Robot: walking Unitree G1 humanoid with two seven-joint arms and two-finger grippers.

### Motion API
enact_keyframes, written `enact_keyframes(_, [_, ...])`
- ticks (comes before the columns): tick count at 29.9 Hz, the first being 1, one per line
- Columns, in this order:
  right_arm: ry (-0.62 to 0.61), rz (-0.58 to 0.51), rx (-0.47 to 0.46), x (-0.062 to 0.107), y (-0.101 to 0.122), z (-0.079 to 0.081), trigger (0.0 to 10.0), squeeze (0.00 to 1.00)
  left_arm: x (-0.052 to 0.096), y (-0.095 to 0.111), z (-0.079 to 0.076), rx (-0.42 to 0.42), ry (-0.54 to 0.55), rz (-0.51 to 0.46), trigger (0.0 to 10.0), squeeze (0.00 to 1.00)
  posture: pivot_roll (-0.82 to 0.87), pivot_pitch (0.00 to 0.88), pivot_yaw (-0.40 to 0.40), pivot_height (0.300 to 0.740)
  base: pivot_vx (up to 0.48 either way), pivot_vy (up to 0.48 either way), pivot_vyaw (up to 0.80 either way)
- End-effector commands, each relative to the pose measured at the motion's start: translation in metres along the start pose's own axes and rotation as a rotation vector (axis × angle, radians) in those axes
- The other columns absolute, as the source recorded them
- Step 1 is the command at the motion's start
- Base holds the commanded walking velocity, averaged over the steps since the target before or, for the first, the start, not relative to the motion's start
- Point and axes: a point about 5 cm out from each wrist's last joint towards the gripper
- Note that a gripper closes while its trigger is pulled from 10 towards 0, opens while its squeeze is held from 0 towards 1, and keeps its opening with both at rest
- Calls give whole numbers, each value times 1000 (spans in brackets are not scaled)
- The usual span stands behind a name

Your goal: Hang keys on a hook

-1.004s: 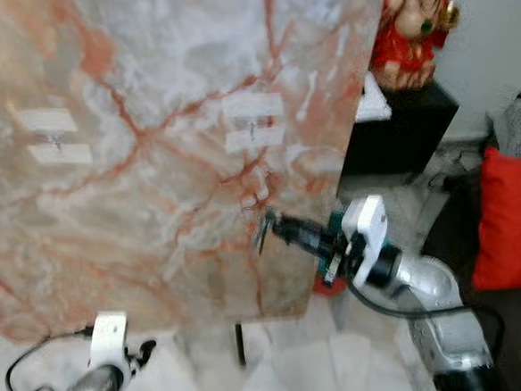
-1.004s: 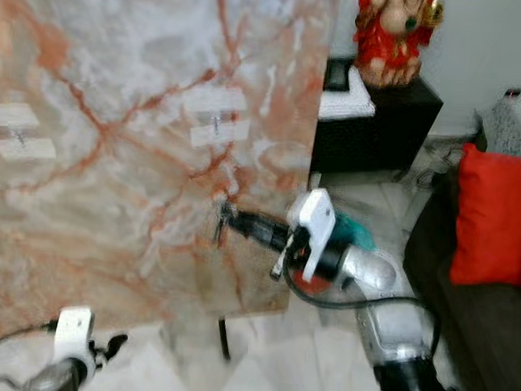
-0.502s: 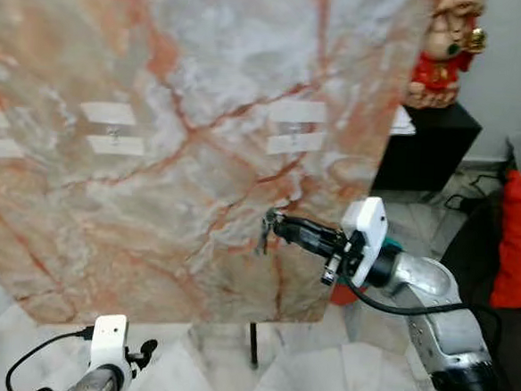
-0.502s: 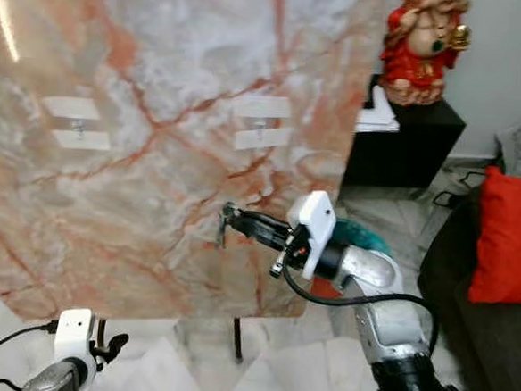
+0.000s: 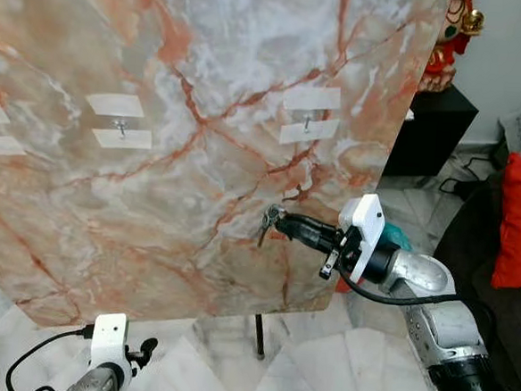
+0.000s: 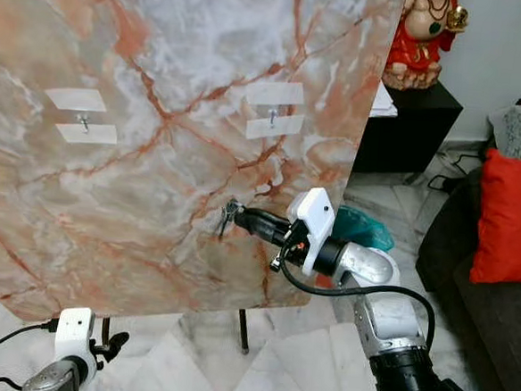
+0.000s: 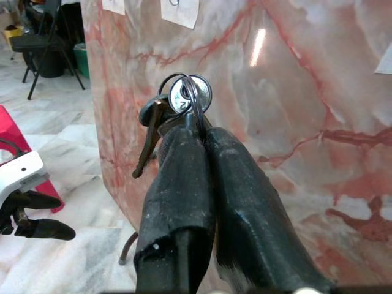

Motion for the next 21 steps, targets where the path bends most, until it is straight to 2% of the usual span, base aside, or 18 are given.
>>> enact_keyframes(1, [-20,-15,14,2,6,-5,10000,0,1,-3,-1,9,-9,17,10000,0,45,59,33,740,0,0,0])
enact_keyframes(6, [-72,-6,15,5,6,-14,10000,0,0,-3,-3,11,-17,12,10000,0,45,59,31,740,0,0,0])
enact_keyframes(10, [-166,38,10,9,3,-28,10000,0,1,-3,-4,13,-27,7,10000,0,43,55,32,740,0,0,0])
enact_keyframes(21, [-149,22,-7,6,6,-32,10000,0,0,-3,-7,16,-67,6,10000,0,44,39,34,740,0,0,0])
Point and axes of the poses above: a point about 5 cm out from each wrist's last joint towards the gripper, its own x axis pointing back from the gripper into the wrist, its own y axis along the axis of the wrist's last joint, z = x × y, and after that the axes turned 10 degrees about -x, right-handed
